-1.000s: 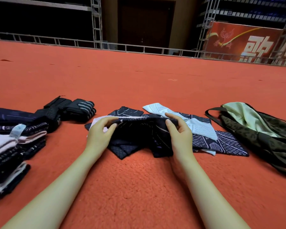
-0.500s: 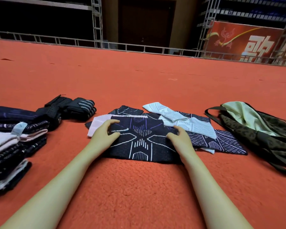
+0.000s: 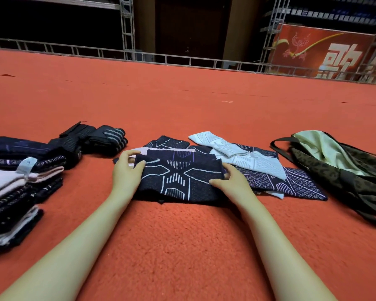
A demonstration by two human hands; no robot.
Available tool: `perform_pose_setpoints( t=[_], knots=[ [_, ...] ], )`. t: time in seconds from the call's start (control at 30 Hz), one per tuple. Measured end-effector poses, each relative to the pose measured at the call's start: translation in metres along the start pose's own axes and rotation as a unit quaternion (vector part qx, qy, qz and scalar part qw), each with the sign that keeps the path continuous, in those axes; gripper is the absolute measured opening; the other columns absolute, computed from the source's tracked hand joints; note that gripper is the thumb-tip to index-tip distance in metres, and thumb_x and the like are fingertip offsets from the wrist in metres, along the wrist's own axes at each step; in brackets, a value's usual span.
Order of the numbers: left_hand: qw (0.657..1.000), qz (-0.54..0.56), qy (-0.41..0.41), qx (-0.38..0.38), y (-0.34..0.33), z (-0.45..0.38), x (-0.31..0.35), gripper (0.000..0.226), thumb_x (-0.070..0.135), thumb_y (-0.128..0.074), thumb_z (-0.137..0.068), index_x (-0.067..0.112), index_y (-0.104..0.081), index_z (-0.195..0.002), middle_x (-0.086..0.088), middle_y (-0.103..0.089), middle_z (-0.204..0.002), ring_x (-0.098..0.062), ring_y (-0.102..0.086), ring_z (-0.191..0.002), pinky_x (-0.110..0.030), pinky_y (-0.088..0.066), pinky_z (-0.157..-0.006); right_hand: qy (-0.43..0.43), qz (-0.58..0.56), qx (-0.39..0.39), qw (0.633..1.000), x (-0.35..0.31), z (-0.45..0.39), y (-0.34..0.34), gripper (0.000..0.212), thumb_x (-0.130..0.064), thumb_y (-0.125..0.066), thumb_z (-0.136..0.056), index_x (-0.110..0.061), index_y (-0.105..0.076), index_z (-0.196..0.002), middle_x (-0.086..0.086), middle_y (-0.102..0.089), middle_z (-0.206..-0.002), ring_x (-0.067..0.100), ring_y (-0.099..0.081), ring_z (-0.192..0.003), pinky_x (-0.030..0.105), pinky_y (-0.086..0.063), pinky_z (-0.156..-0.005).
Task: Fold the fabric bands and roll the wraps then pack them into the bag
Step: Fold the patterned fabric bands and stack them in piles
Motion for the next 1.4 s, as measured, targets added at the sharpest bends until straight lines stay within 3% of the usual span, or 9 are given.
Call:
perform_pose_setpoints(
  t=[0.13, 0.27, 0.4, 0.6, 0.73, 0.9, 1.1, 1.23, 1.4],
  knots=[
    [0.987, -0.133, -0.085, -0.012, -0.005, 0.004, 0.008, 0.029, 0.008, -0.062, -0.080, 0.017, -0.060, -0.108, -0.002, -0.050, -0.105, -0.023, -0.050, -0.099, -0.037, -0.042, -0.094, 0.002, -0.018, 0.107, 0.994, -0.001, -0.004, 0.019, 0.036, -0.006, -0.064, -0.079, -0.017, -0.061, -0.113, -0.003, -0.066, -0.083, 0.012, -0.062, -0.078, 0.028, -0.047, -0.077],
    [0.960, -0.183, -0.209, -0.044, -0.022, 0.019, 0.033, 0.026, 0.012, -0.064, -0.081, 0.019, -0.064, -0.106, -0.001, -0.058, -0.108, -0.021, -0.047, -0.107, -0.023, -0.030, -0.093, 0.049, -0.028, 0.182, 0.982, -0.010, 0.001, 0.030, 0.034, -0.007, -0.061, -0.080, -0.021, -0.064, -0.111, -0.008, -0.060, -0.072, 0.007, -0.056, -0.066, 0.022, -0.044, -0.066],
    [0.922, -0.258, -0.234, -0.167, -0.054, 0.037, 0.026, 0.024, 0.023, -0.062, -0.085, 0.026, -0.066, -0.108, 0.002, -0.056, -0.102, -0.019, -0.047, -0.103, -0.033, -0.036, -0.093, 0.123, -0.053, 0.134, 0.982, -0.027, 0.008, 0.005, 0.033, -0.008, -0.064, -0.081, -0.024, -0.066, -0.110, -0.007, -0.062, -0.081, 0.001, -0.057, -0.073, 0.017, -0.045, -0.073],
    [0.936, -0.232, -0.201, -0.174, -0.055, 0.030, 0.016, 0.028, 0.021, -0.055, -0.086, 0.026, -0.063, -0.113, 0.002, -0.061, -0.104, -0.023, -0.052, -0.105, -0.041, -0.039, -0.095, 0.184, 0.086, -0.067, 0.977, -0.031, 0.022, -0.056, 0.018, -0.025, -0.058, -0.092, -0.024, -0.069, -0.106, -0.009, -0.067, -0.102, -0.002, -0.058, -0.093, 0.006, -0.039, -0.080],
    [0.942, -0.217, -0.195, -0.164, -0.052, 0.030, 0.017, 0.030, 0.016, -0.054, -0.090, 0.023, -0.059, -0.119, 0.001, -0.062, -0.105, -0.022, -0.050, -0.104, -0.037, -0.039, -0.094, 0.240, 0.195, 0.007, 0.951, -0.027, 0.015, -0.047, 0.025, -0.014, -0.060, -0.087, -0.021, -0.067, -0.110, -0.005, -0.056, -0.107, 0.008, -0.049, -0.102, 0.019, -0.039, -0.088],
    [0.944, -0.204, -0.197, -0.168, -0.054, 0.037, 0.027, 0.030, 0.022, -0.051, -0.093, 0.025, -0.056, -0.123, 0.013, -0.058, -0.092, -0.015, -0.050, -0.097, -0.034, -0.039, -0.091, 0.146, 0.164, 0.031, 0.975, -0.013, 0.007, -0.037, 0.044, -0.022, -0.067, -0.083, -0.024, -0.056, -0.126, -0.003, -0.046, -0.109, 0.008, -0.049, -0.094, 0.023, -0.041, -0.091],
    [0.954, -0.169, -0.165, -0.187, -0.058, 0.039, 0.025, 0.045, 0.030, -0.065, -0.085, 0.030, -0.052, -0.127, 0.016, -0.059, -0.084, -0.011, -0.050, -0.089, -0.032, -0.041, -0.089, 0.189, 0.112, 0.030, 0.975, -0.022, 0.009, -0.039, 0.031, -0.020, -0.063, -0.087, -0.024, -0.062, -0.118, -0.008, -0.051, -0.101, 0.003, -0.054, -0.085, 0.025, -0.048, -0.082],
    [0.939, -0.213, -0.189, -0.190, -0.060, 0.039, 0.024, 0.044, 0.032, -0.065, -0.083, 0.032, -0.054, -0.126, 0.013, -0.056, -0.088, -0.013, -0.046, -0.091, -0.036, -0.040, -0.093, 0.115, 0.063, 0.032, 0.991, -0.013, 0.004, -0.036, 0.038, -0.025, -0.059, -0.091, -0.023, -0.053, -0.128, -0.002, -0.057, -0.106, 0.006, -0.058, -0.087, 0.022, -0.045, -0.085],
    [0.935, -0.227, -0.200, -0.182, -0.061, 0.040, 0.024, 0.044, 0.033, -0.064, -0.084, 0.030, -0.055, -0.128, 0.006, -0.057, -0.103, -0.019, -0.046, -0.105, -0.039, -0.037, -0.098, 0.041, -0.017, 0.014, 0.999, -0.003, -0.003, -0.037, 0.040, -0.025, -0.059, -0.091, -0.016, -0.053, -0.130, -0.009, -0.062, -0.085, 0.003, -0.056, -0.075, 0.022, -0.042, -0.076]
  ],
)
Point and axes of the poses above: each hand's wrist, its own z-axis away from the middle knuckle, its own y-axis out of the back of the hand, x = y × z, the point moved 7 cm from there along -z, towards the middle knuckle
